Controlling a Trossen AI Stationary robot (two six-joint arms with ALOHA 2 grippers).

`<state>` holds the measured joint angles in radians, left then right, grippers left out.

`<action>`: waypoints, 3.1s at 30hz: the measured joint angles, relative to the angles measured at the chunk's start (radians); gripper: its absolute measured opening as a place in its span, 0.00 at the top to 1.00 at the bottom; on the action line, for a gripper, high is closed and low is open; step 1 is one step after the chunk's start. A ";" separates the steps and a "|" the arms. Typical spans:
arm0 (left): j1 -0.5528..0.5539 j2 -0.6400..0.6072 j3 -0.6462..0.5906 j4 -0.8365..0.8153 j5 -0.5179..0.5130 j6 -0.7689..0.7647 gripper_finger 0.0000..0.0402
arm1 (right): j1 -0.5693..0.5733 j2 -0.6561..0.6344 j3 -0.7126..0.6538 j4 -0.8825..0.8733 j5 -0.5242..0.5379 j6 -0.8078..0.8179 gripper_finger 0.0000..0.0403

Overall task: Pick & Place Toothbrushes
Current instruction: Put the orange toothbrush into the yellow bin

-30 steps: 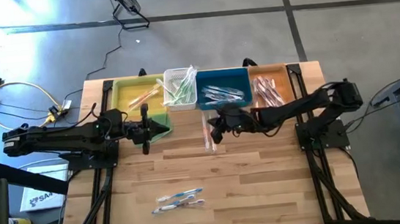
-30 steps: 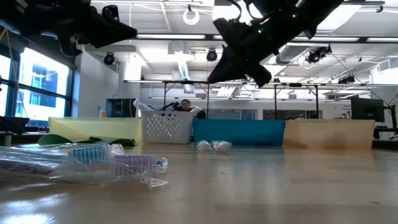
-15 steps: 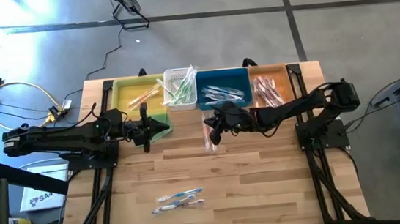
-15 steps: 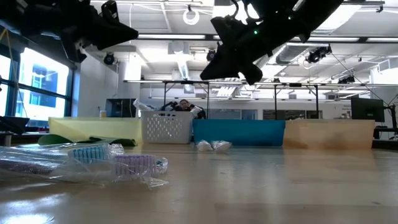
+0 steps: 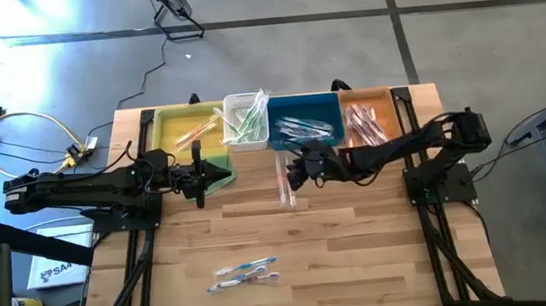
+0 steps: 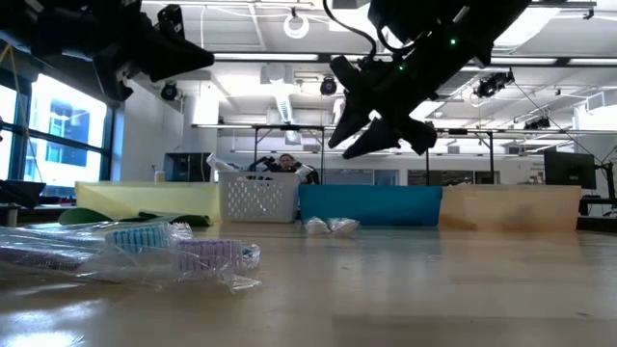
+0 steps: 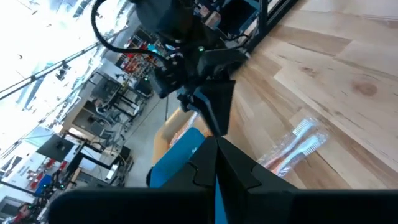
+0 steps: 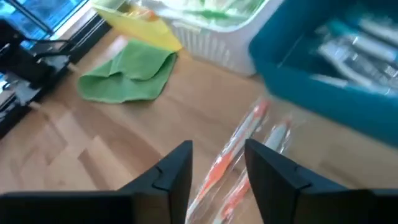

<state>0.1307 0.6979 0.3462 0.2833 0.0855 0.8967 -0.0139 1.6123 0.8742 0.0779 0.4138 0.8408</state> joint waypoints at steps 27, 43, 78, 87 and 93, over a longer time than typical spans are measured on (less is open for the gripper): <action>0.000 0.000 0.000 0.005 -0.001 -0.003 0.99 | 0.006 0.226 0.000 0.064 -0.105 0.082 0.75; 0.000 0.000 0.000 0.005 0.001 -0.003 0.99 | 0.005 0.229 0.000 0.038 -0.099 0.079 0.75; 0.000 0.000 0.000 0.001 -0.002 -0.003 0.99 | 0.005 0.295 -0.001 0.163 -0.166 0.026 0.99; 0.000 0.000 0.000 0.005 -0.002 -0.003 0.99 | 0.007 0.165 -0.002 0.052 -0.161 -0.031 0.99; 0.000 0.000 0.000 0.005 -0.012 -0.002 0.99 | 0.014 0.053 -0.002 -0.044 -0.166 -0.066 0.99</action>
<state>0.1307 0.6980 0.3462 0.2881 0.0735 0.8945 0.0005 1.6655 0.8726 0.0339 0.2474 0.7750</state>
